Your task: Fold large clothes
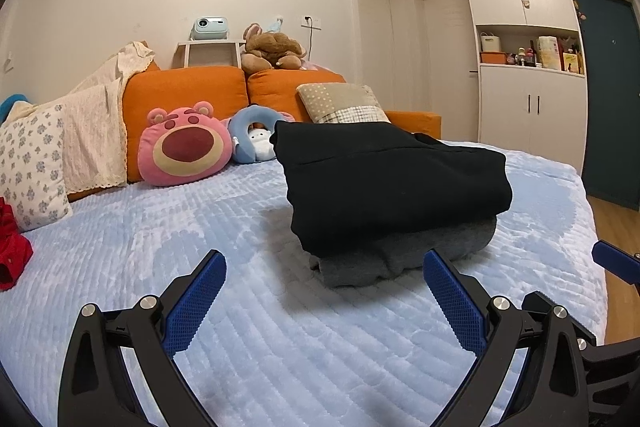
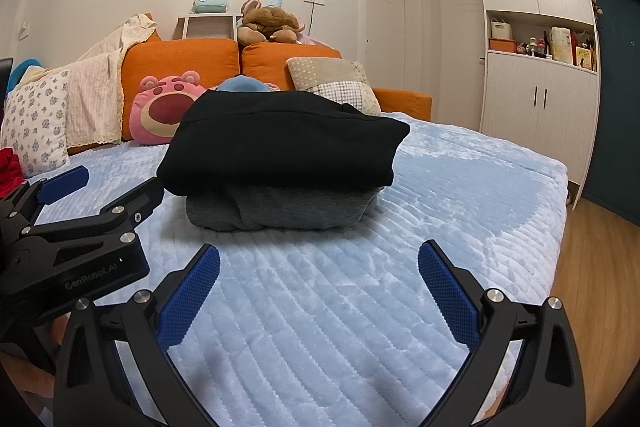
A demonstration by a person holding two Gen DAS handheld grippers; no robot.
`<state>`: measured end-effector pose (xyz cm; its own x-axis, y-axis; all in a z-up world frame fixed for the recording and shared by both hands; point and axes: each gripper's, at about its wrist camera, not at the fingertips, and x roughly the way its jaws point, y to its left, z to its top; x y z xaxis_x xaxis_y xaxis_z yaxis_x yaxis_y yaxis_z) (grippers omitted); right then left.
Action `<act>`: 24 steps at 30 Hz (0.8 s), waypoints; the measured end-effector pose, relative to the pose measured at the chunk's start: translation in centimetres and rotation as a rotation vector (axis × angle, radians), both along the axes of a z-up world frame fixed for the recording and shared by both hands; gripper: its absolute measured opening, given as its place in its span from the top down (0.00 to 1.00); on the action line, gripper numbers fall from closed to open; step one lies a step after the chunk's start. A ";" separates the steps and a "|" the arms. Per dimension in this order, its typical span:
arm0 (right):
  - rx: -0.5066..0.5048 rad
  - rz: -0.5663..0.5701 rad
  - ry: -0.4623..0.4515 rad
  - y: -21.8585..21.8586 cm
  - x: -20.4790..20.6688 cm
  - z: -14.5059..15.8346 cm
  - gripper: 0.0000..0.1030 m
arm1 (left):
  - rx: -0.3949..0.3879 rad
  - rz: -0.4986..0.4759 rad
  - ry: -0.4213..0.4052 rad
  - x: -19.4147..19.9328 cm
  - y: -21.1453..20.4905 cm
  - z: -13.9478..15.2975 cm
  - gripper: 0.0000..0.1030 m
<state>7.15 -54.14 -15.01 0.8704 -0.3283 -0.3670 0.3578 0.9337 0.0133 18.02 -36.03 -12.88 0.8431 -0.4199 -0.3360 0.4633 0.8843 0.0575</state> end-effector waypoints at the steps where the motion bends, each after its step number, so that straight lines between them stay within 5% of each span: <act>1: -0.002 0.001 0.002 0.1 0.1 0.0 0.05 | -0.003 -0.001 0.005 0.1 0.0 -0.1 0.03; 7: -0.020 0.015 0.020 0.8 0.6 -0.3 0.05 | -0.039 -0.030 0.008 -0.1 0.1 0.0 0.03; 14: -0.032 0.026 0.024 1.4 0.8 -0.5 0.05 | 0.004 -0.027 -0.068 -1.4 -0.9 -0.1 0.03; 24: -0.001 0.009 0.021 0.5 0.6 -0.5 0.05 | 0.003 0.009 -0.037 -0.8 -0.8 -0.2 0.03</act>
